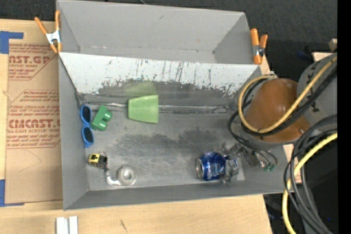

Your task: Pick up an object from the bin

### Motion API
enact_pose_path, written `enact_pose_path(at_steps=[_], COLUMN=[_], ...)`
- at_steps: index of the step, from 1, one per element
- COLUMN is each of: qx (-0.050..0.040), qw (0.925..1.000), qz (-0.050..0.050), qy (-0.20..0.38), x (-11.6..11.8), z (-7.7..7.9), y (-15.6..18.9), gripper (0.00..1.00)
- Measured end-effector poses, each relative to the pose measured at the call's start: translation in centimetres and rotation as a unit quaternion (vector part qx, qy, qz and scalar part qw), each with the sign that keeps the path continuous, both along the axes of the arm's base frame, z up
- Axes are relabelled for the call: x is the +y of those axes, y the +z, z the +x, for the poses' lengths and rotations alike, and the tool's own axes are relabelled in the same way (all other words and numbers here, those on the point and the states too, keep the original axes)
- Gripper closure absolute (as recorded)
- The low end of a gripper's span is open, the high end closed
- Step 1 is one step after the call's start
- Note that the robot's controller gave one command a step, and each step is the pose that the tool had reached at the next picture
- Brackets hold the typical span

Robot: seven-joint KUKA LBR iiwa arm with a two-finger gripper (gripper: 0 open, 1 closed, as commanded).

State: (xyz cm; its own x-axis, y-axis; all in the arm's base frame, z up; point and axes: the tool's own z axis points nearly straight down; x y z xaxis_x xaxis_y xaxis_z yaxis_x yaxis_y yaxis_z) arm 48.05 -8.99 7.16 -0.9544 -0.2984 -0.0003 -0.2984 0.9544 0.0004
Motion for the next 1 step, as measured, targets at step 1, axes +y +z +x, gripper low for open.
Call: enact_pose_path(at_steps=[1], qx=[-0.0052], qw=[0.9999], qz=[-0.001], qy=[0.015], x=[-0.36], z=[3.58], y=[16.15], gripper=[1.00])
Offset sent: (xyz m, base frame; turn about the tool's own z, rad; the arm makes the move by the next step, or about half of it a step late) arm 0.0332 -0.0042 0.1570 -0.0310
